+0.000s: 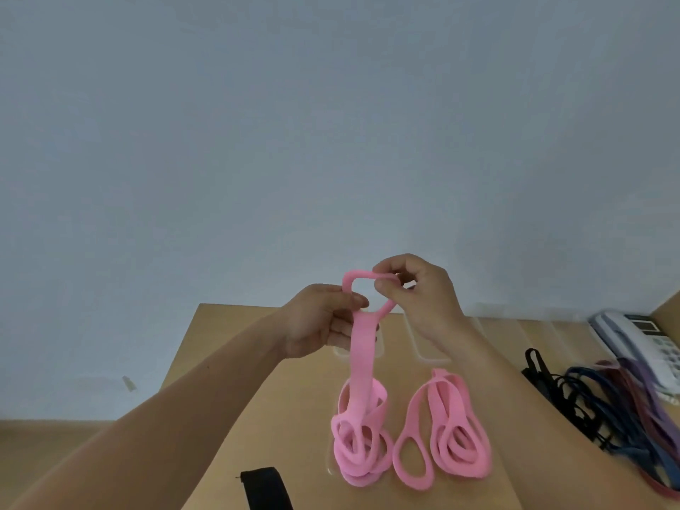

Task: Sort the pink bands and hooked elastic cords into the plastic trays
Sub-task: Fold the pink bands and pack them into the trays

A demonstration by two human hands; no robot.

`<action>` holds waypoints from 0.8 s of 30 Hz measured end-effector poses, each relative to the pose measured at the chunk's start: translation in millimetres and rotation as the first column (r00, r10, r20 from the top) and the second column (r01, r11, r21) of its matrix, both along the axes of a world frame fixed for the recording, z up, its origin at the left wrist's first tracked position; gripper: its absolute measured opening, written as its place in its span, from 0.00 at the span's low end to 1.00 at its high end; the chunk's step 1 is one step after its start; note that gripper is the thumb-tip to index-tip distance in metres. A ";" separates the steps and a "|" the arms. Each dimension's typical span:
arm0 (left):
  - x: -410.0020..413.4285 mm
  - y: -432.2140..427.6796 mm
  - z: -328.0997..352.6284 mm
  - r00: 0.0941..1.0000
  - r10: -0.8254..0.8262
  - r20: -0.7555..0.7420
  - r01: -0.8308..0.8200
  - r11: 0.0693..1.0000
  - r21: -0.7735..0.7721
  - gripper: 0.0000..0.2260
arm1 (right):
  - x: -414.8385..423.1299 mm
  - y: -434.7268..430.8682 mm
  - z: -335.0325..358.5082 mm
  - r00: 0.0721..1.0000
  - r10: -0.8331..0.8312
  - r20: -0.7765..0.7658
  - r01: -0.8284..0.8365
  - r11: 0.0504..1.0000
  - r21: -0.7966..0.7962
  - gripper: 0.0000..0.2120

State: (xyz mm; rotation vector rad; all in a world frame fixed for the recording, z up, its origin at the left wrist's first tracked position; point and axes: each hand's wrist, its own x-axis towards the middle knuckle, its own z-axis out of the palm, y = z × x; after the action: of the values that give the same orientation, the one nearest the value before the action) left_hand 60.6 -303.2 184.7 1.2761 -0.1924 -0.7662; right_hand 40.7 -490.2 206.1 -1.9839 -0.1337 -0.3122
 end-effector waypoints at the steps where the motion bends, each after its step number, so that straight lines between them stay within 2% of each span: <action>1: 0.0 0.5 2.6 0.999 0.014 -0.031 -0.015 1.000 -0.010 0.10 | -1.3 1.2 -1.8 0.999 0.008 0.035 -0.007 1.000 -0.028 0.17; 6: -2.5 2.1 7.3 0.989 0.060 -0.134 -0.058 0.998 0.022 0.20 | -2.9 1.8 -5.5 0.989 0.095 0.111 -0.083 0.990 -0.111 0.19; 8: -5.1 -0.2 5.9 0.986 0.112 -0.125 -0.110 0.994 0.027 0.17 | -3.6 2.5 -6.2 0.985 0.136 0.108 -0.120 0.982 -0.145 0.19; 10: -8.7 -2.1 5.3 0.985 0.146 -0.096 -0.148 0.989 -0.019 0.12 | -4.3 0.3 -5.8 0.987 0.147 0.069 -0.139 0.985 -0.100 0.17; 14: -13.6 -2.1 7.0 0.982 0.187 0.020 -0.186 0.981 -0.061 0.10 | -3.8 -6.8 -5.6 0.979 0.189 -0.080 -0.181 0.978 0.100 0.02; 17: -16.8 -4.2 6.5 0.975 0.194 0.108 -0.195 0.981 -0.005 0.14 | -1.3 -10.0 -5.1 0.963 0.200 -0.182 -0.172 0.973 0.156 0.11; 20: -18.4 -6.1 4.2 0.966 0.214 0.147 -0.215 0.977 -0.010 0.11 | 0.9 -14.8 -4.4 0.908 0.282 -0.310 -0.217 0.949 0.227 0.11; 22: -18.7 -6.4 2.2 0.965 0.219 0.144 -0.219 0.976 -0.014 0.08 | 3.0 -18.2 -5.1 0.903 0.297 -0.311 -0.226 0.943 0.244 0.07; 24: -17.8 -8.7 0.2 0.969 0.226 0.105 -0.227 0.974 0.002 0.07 | 5.9 -19.3 -6.9 0.949 0.243 -0.199 -0.216 0.965 0.148 0.02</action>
State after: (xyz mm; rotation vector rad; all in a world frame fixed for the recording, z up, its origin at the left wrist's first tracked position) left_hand 42.8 -311.9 184.9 1.3263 -0.1223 -0.5067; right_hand 46.6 -509.5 199.1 -1.8427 -0.2002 0.0463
